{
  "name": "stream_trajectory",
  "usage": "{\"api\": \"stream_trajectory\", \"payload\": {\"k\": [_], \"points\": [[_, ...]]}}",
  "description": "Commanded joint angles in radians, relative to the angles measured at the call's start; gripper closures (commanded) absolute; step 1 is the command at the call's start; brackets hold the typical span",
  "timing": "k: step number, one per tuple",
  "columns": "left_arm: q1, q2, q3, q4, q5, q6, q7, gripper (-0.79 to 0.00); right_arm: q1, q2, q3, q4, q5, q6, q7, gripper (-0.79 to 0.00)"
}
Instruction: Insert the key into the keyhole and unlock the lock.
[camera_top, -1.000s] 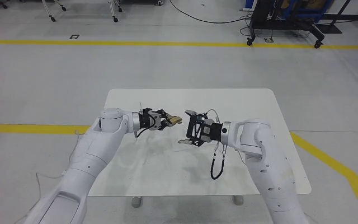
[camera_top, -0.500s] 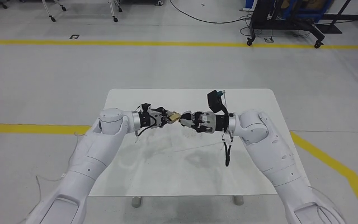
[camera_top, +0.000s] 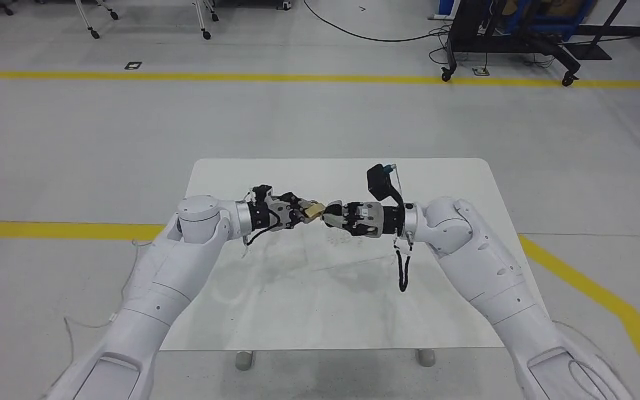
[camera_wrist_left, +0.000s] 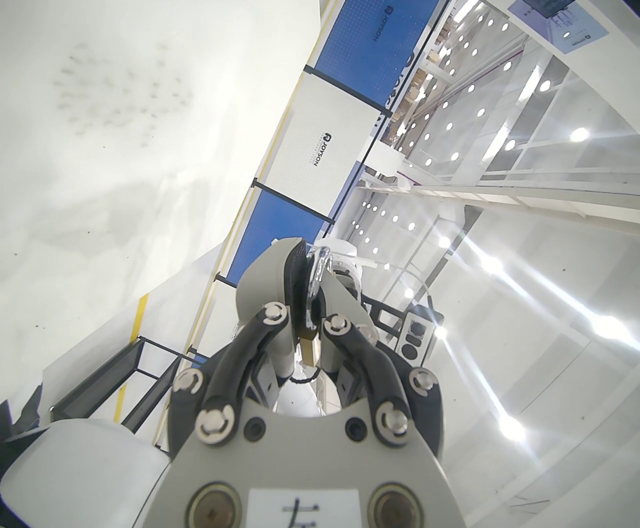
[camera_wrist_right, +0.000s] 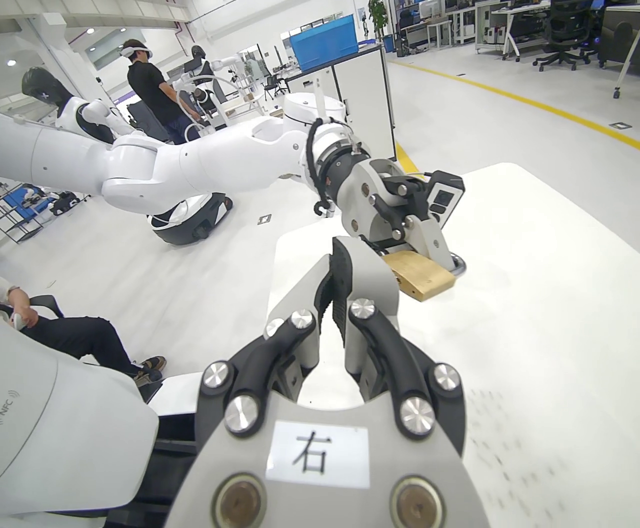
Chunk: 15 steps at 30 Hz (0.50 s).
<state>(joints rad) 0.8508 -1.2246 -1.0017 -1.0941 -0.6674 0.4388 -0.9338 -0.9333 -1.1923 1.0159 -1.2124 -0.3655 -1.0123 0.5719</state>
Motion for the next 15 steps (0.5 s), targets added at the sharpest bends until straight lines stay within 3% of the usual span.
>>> {"api": "stream_trajectory", "payload": {"k": [1, 15], "points": [[0.0, 0.0, 0.004, -0.003, 0.0, 0.005, -0.016, 0.0, 0.011, 0.001, -0.011, 0.019, -0.014, 0.0, -0.021, 0.0], [0.003, 0.0, -0.004, 0.0, -0.005, -0.018, 0.009, 0.0, 0.05, 0.015, -0.066, 0.041, -0.059, 0.0, -0.129, 0.0]]}}
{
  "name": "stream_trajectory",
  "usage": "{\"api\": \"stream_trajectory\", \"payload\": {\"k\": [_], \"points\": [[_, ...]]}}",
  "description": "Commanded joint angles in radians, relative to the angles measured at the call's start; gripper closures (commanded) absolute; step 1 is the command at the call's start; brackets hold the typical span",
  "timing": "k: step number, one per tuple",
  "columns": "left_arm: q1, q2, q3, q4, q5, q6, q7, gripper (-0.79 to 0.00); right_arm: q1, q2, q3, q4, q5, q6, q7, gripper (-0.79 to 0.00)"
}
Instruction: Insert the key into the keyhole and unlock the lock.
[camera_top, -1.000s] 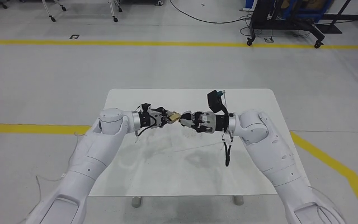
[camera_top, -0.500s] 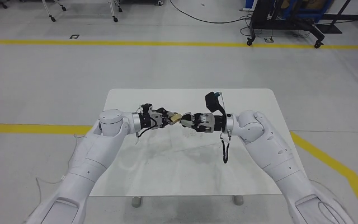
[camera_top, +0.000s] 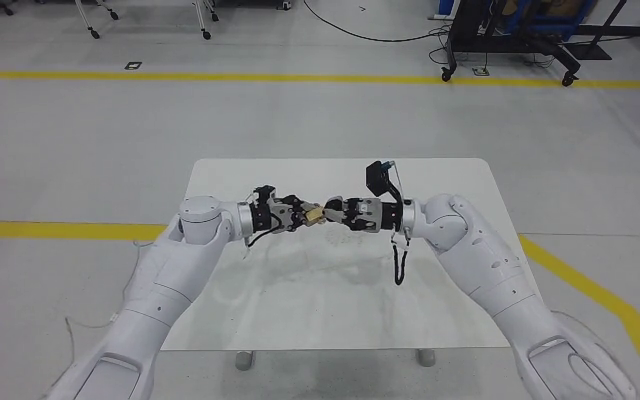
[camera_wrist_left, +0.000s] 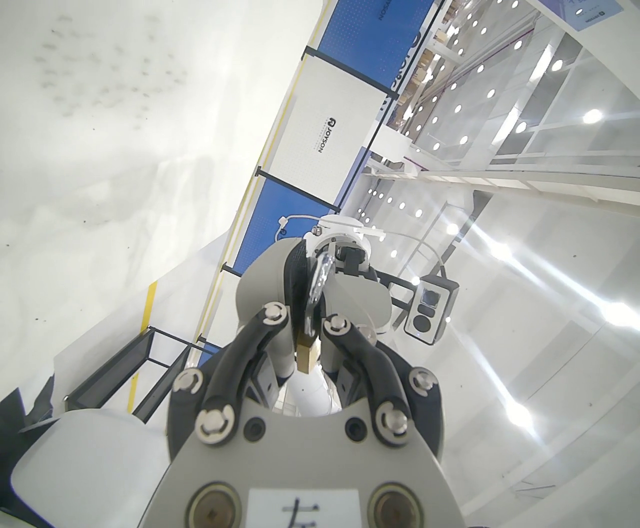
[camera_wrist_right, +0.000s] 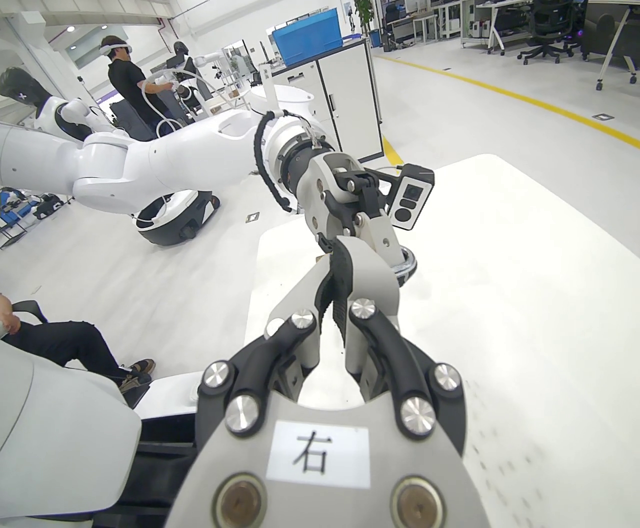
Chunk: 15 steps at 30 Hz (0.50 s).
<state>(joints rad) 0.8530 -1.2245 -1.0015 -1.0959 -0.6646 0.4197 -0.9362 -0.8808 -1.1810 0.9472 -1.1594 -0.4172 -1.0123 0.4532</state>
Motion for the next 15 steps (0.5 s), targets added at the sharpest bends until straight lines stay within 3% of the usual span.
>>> {"api": "stream_trajectory", "payload": {"k": [1, 2, 3, 4, 11, 15], "points": [[0.002, -0.001, -0.009, 0.004, -0.015, 0.003, 0.023, 0.0, -0.007, 0.009, 0.008, -0.029, -0.021, 0.0, -0.019, 0.0], [0.002, -0.001, -0.012, 0.006, -0.023, 0.009, 0.031, 0.0, -0.012, 0.015, 0.015, -0.048, -0.042, 0.0, -0.025, -0.006], [0.002, -0.002, -0.014, 0.008, -0.028, 0.014, 0.04, 0.0, -0.018, 0.022, 0.024, -0.068, -0.069, 0.0, -0.026, -0.369], [0.002, -0.002, -0.016, 0.01, -0.033, 0.019, 0.048, 0.0, -0.018, 0.022, 0.024, -0.068, -0.069, 0.0, -0.026, -0.785], [-0.002, -0.005, -0.013, 0.025, -0.06, 0.088, 0.061, 0.0, -0.018, 0.022, 0.024, -0.068, -0.069, 0.0, -0.026, -0.785], [-0.002, -0.007, -0.016, 0.025, -0.054, 0.054, 0.088, 0.0, -0.018, 0.022, 0.024, -0.068, -0.069, 0.0, -0.026, -0.785]]}}
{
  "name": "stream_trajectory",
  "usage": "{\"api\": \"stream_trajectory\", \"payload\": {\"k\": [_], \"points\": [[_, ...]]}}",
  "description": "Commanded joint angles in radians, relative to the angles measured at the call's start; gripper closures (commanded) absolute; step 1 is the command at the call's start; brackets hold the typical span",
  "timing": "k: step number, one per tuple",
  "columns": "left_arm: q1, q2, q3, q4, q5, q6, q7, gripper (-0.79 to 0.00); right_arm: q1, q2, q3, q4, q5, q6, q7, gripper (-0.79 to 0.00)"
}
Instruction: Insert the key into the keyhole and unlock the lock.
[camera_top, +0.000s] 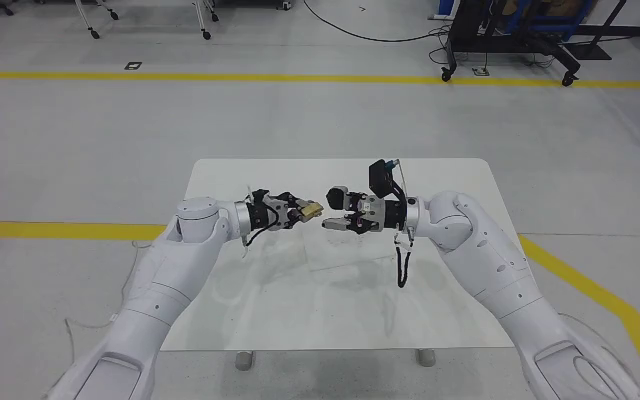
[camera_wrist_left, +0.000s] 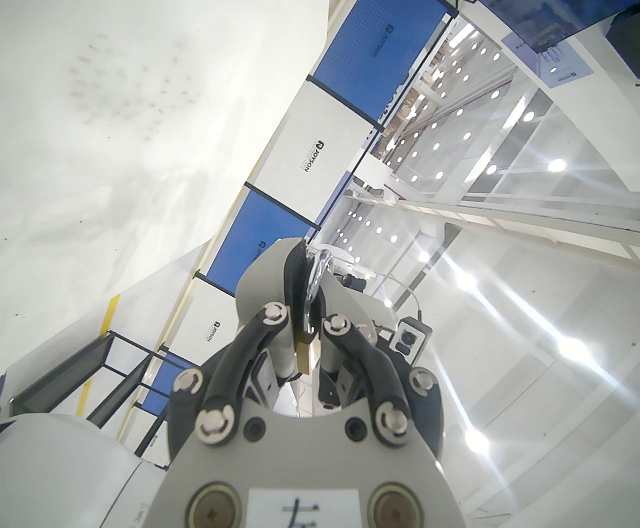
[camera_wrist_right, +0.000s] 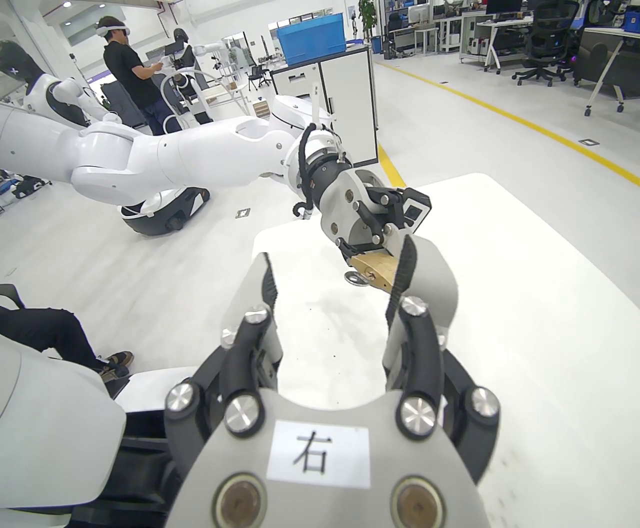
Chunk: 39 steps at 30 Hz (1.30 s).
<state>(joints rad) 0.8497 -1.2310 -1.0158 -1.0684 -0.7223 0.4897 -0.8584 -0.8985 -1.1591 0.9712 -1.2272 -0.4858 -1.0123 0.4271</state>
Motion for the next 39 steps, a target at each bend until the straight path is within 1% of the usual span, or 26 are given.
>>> {"api": "stream_trajectory", "payload": {"k": [1, 3, 5, 7, 8, 10, 11, 14, 15, 17, 19, 21, 25, 28, 34, 39], "points": [[0.002, 0.0, -0.004, -0.008, 0.016, -0.038, 0.026, 0.0, 0.0, 0.0, 0.0, 0.0, 0.0, 0.0, 0.0, -0.785], [0.01, 0.002, -0.013, -0.02, 0.021, -0.075, 0.038, 0.0, -0.006, 0.001, 0.009, -0.037, -0.048, 0.017, -0.025, -0.785], [0.02, 0.004, -0.029, -0.029, 0.007, -0.106, 0.032, 0.0, -0.024, 0.001, 0.016, -0.068, -0.109, 0.004, -0.068, -0.785], [0.027, 0.007, -0.044, -0.035, 0.001, -0.126, 0.029, 0.0, -0.032, 0.002, 0.023, -0.104, -0.221, 0.034, -0.093, -0.785], [0.03, 0.008, -0.051, -0.038, -0.002, -0.134, 0.029, 0.0, -0.041, 0.001, 0.022, -0.129, -0.278, 0.054, -0.113, -0.699], [0.036, 0.01, -0.062, -0.044, -0.007, -0.147, 0.031, 0.0, -0.057, 0.001, 0.025, -0.179, -0.412, 0.105, -0.163, -0.44], [0.039, 0.01, -0.066, -0.048, -0.006, -0.155, 0.034, 0.0, -0.069, 0.0, 0.023, -0.207, -0.494, 0.149, -0.196, -0.366], [0.047, 0.012, -0.074, -0.06, 0.006, -0.171, 0.05, 0.0, -0.109, -0.005, -0.014, -0.271, -0.738, 0.296, -0.283, -0.376], [0.049, 0.013, -0.075, -0.065, 0.015, -0.173, 0.057, 0.0, -0.118, -0.007, -0.028, -0.282, -0.795, 0.335, -0.309, -0.385], [0.053, 0.015, -0.076, -0.075, 0.035, -0.178, 0.072, 0.0, -0.128, -0.01, -0.045, -0.288, -0.859, 0.382, -0.361, -0.382], [0.058, 0.016, -0.077, -0.083, 0.042, -0.178, 0.077, 0.0, -0.135, -0.013, -0.058, -0.295, -0.922, 0.432, -0.39, -0.369], [0.06, 0.016, -0.075, -0.091, 0.062, -0.179, 0.09, 0.0, -0.142, -0.016, -0.068, -0.304, -0.977, 0.493, -0.391, -0.357], [0.064, 0.016, -0.074, -0.098, 0.07, -0.176, 0.097, 0.0, -0.16, -0.021, -0.081, -0.324, -1.039, 0.581, -0.395, -0.329], [0.065, 0.016, -0.074, -0.101, 0.076, -0.177, 0.1, 0.0, -0.174, -0.022, -0.08, -0.339, -1.074, 0.623, -0.391, -0.323], [0.066, 0.016, -0.069, -0.107, 0.099, -0.174, 0.113, 0.0, -0.196, -0.023, -0.078, -0.371, -1.121, 0.659, -0.365, -0.302], [0.066, 0.015, -0.067, -0.108, 0.109, -0.168, 0.123, 0.0, -0.209, -0.026, -0.082, -0.388, -1.154, 0.681, -0.337, -0.209]]}}
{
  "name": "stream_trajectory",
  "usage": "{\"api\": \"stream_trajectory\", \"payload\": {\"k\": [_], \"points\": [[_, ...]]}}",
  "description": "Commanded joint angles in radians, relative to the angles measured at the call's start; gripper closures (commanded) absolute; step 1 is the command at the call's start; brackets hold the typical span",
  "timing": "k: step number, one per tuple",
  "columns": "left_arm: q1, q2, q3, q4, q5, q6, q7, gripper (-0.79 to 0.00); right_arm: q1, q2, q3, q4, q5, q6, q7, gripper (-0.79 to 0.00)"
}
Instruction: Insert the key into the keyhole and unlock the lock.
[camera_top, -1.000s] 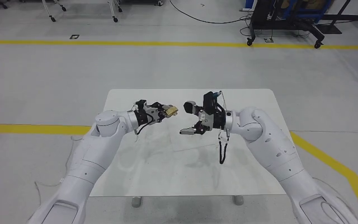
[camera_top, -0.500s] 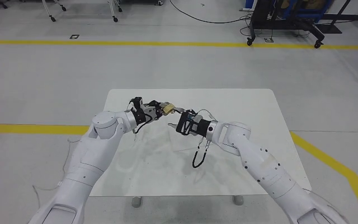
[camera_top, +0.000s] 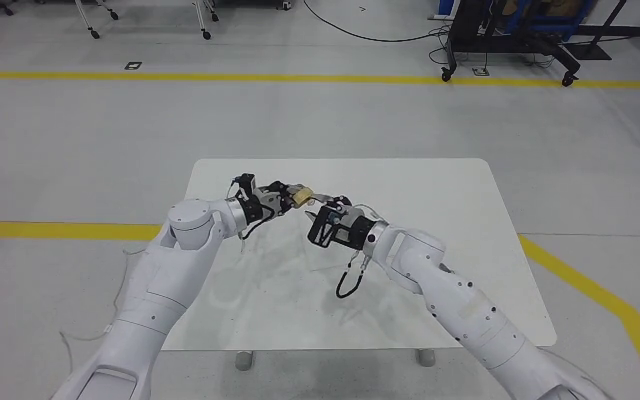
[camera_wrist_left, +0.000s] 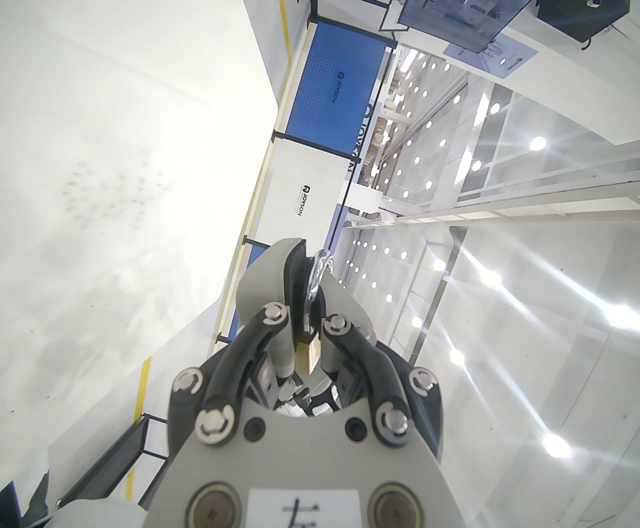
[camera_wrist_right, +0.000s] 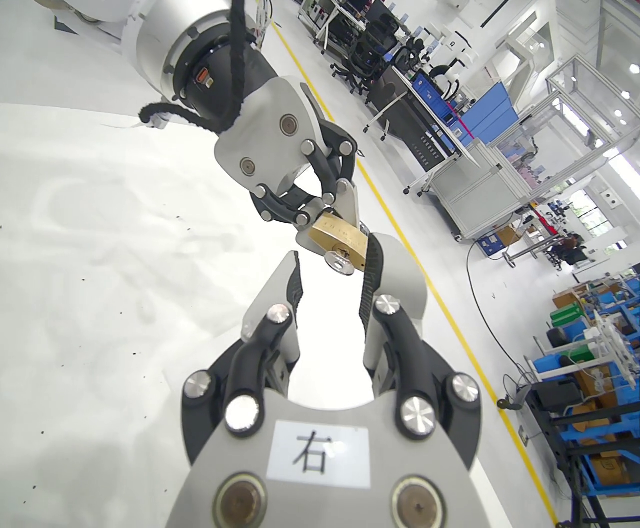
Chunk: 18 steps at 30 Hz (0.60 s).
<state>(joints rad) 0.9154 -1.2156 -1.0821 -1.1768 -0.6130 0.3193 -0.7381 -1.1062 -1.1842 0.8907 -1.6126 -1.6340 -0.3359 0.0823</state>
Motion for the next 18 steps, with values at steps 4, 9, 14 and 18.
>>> {"api": "stream_trajectory", "payload": {"k": [4, 9, 14, 18], "points": [[-0.002, -0.001, 0.0, 0.002, 0.004, 0.011, 0.009, 0.0, -0.002, -0.006, -0.007, -0.007, -0.022, 0.019, 0.026, -0.139], [-0.003, -0.002, 0.003, 0.002, 0.012, 0.013, 0.008, 0.0, -0.001, -0.013, -0.013, -0.006, -0.034, 0.041, 0.047, 0.0], [-0.005, -0.003, 0.004, 0.004, 0.016, 0.016, 0.005, 0.0, 0.0, -0.02, -0.013, 0.002, -0.024, 0.044, 0.06, 0.0], [-0.004, -0.003, 0.005, 0.003, 0.019, 0.01, 0.003, 0.0, 0.003, -0.024, -0.002, 0.013, 0.007, 0.041, 0.062, 0.0]]}}
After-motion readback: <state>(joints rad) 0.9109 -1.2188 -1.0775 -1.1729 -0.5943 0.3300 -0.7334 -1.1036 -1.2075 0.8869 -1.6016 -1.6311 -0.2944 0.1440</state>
